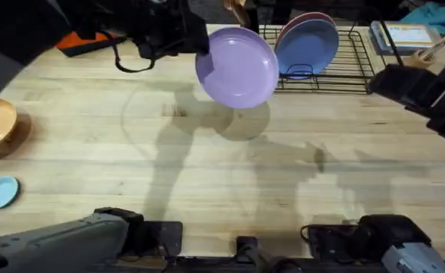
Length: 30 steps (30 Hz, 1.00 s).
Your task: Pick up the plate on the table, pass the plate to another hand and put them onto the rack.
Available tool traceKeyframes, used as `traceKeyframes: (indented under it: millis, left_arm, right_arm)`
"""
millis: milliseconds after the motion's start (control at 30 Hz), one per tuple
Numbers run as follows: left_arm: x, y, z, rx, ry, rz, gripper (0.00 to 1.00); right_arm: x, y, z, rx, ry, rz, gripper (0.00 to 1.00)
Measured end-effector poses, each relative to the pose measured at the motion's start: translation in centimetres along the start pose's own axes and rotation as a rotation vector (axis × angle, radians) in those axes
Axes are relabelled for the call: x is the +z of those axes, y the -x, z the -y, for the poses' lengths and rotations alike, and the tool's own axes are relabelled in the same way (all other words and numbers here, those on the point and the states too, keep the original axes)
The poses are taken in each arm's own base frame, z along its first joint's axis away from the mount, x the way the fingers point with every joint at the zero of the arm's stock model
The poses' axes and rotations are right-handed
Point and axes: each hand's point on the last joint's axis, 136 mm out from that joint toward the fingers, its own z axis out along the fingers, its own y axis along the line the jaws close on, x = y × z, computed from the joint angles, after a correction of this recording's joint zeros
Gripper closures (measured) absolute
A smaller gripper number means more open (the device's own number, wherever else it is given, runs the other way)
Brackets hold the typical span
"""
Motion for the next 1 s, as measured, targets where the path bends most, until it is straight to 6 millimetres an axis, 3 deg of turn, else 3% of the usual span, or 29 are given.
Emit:
traceKeyframes:
  millis: [233,533,1000]
  left_arm:
    - [0.5,-0.9,1.5,0.028,-0.023,-0.026,0.956]
    - [0.5,-1.1,1.8,0.03,-0.029,-0.031,0.957]
    - [0.6,-1.2,1.7,0.03,-0.028,-0.033,0.957]
  right_arm:
    - [-0.1,-0.7,-1.5,0.14,0.082,-0.045,0.003]
    - [-0.5,-0.4,-4.1,0.18,0.227,-0.065,0.003]
    - [-0.6,-1.3,-4.3,0.193,0.24,-0.11,0.003]
